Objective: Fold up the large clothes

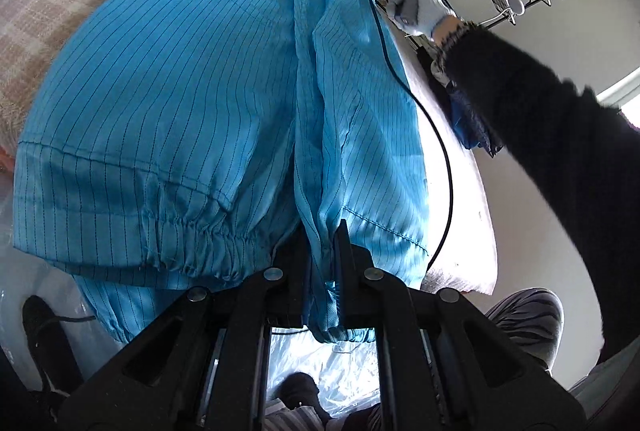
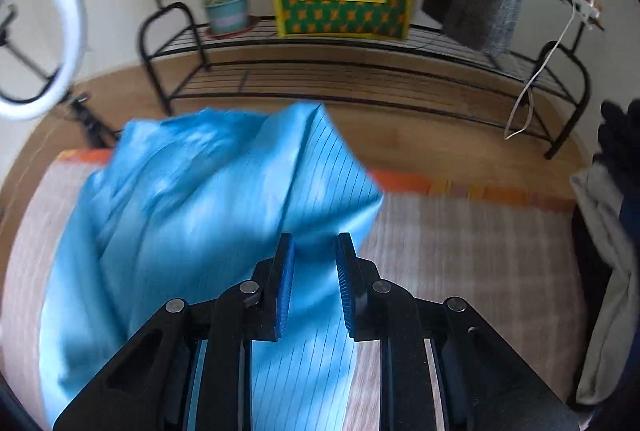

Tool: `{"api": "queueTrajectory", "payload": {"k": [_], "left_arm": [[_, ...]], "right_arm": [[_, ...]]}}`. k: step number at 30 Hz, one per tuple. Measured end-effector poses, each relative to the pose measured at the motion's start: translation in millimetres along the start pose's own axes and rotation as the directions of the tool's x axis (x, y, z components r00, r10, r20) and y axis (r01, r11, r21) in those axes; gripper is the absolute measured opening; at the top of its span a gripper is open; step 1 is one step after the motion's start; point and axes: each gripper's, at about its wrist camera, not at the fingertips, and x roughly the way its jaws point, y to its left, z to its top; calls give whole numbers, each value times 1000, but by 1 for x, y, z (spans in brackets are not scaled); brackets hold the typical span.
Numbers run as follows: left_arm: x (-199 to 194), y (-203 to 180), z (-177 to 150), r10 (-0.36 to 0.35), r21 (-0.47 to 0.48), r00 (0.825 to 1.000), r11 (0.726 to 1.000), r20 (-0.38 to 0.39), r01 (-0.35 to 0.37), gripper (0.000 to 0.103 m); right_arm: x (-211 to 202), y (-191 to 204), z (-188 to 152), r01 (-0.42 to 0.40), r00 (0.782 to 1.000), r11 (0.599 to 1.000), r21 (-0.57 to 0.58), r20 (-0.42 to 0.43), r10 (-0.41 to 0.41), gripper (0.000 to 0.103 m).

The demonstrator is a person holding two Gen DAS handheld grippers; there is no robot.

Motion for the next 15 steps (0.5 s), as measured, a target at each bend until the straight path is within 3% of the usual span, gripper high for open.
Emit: {"api": "queueTrajectory", "payload": {"k": [2,3,5,6,8,11,15], "left_arm": [[1,0,2,0,0,1000,1000,-2,0,7],[1,-1,3,0,1,1000,1000,-2,0,7],[2,-1,5,-3,-1,1000,1000,-1,3,7],[2,1,5,-6,-1,1000,1000,0,6,7],[1,3,4,-12,-4,1000,1000,0,12,7],[1,4,5,-14,-4,1000,1000,-1,14,7],[1,4,8,-24,-15,1000,1000,-9,23,7]], "right_arm": [[4,1,3,49,998,998,-34,-26,-50,19],[-8,-6,3,38,999,999,-22,16,-38,19],[-30,-28,2,-85,993,994,74,83,79,19],[-45,-48,-3,-187,978,970,156,121,169,19],[-63,-68,-17,-261,961,945,197,146,235,19],[-73,-63,-40,-272,961,954,126,90,262,15],[-88,-39,-70,-338,941,941,23,31,337,15]]}}
